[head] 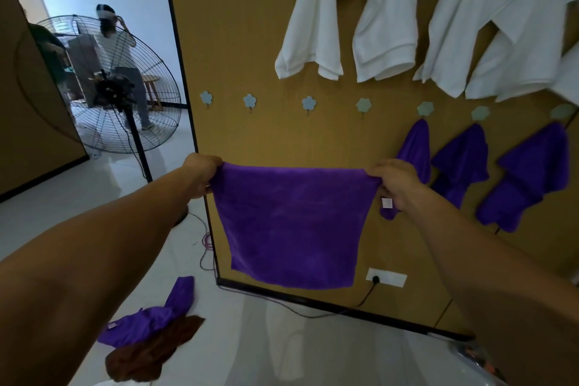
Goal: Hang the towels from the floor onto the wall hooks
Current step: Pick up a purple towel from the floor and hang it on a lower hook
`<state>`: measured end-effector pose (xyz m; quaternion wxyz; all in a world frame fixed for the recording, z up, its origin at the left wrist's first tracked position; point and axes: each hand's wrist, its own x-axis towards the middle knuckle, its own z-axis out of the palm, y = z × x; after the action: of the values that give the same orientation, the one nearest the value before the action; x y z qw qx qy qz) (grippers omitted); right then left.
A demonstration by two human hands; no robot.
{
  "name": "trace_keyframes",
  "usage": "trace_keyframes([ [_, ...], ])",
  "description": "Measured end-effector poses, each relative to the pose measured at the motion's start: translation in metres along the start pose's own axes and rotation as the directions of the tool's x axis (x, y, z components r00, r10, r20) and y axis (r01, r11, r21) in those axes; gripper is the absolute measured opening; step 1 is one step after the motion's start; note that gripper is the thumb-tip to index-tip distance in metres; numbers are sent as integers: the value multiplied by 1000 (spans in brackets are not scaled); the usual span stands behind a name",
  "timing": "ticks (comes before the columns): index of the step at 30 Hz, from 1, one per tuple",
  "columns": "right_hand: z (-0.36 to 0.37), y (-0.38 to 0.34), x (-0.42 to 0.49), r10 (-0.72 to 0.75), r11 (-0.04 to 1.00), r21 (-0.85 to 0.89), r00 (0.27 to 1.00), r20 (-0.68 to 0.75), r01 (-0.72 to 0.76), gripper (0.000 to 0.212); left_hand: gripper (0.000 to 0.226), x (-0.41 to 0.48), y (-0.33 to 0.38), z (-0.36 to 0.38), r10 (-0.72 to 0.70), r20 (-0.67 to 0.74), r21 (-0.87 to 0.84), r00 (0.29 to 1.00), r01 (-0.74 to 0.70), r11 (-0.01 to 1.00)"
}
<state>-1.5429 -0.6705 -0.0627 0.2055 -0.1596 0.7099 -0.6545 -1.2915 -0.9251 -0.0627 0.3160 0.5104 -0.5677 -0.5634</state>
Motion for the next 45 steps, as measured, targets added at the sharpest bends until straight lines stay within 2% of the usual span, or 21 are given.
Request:
trace_keyframes([
  [2,-2,4,4,-26,1000,3,999,-37,26,29,5,0,1,0,10,0,17,1000,-10,1000],
  [7,-1,0,7,-65,998,22,996,-55,66,19,8,5,0,-4,25,-19,34,1000,-24,999],
  [12,1,-4,12,-108,994,-28,992,-59,107,24,2,9,1,-4,45,-72,13,996,-44,999],
  [16,0,-4,15,-135,988,-80,988,-80,129,21,14,7,8,1,89,-25,-58,996,-91,994],
  [21,-4,-7,22,-185,972,-165,979,-81,170,23,24,3,11,2,48,11,-94,999,-47,994],
  [26,-5,-7,19,-143,960,-247,989,-39,129,27,28,3,15,9,61,-2,-125,998,-61,990],
  [30,-14,-7,16,-18,928,-366,988,151,73,22,11,-5,17,10,118,8,-10,993,-118,993],
  [33,-18,-6,17,-58,870,-475,984,166,131,28,10,-7,17,9,144,160,154,977,-169,974],
  [35,-20,-4,19,-138,839,-512,982,130,186,27,15,-9,16,11,138,268,325,953,-224,919],
  [37,-23,0,20,-212,804,-544,970,119,242,25,20,-11,15,16,150,315,435,937,-283,855],
  [40,-30,7,24,-221,744,-620,967,126,250,29,9,-9,11,23,198,347,485,917,-356,799],
  [41,-34,6,25,-230,740,-625,967,113,249,31,2,-10,11,26,218,378,478,900,-392,786],
  [42,-37,3,25,-276,734,-627,958,76,261,32,5,-8,12,30,269,410,460,872,-452,764],
  [43,-40,1,25,-388,711,-633,922,8,305,31,10,-7,12,35,377,411,447,830,-544,710],
  [44,-42,0,23,-538,670,-642,840,-74,373,29,16,-5,11,40,542,360,452,759,-650,610],
  [45,-43,0,20,-679,602,-661,723,-128,449,26,21,-6,8,45,709,275,472,649,-734,488],
])
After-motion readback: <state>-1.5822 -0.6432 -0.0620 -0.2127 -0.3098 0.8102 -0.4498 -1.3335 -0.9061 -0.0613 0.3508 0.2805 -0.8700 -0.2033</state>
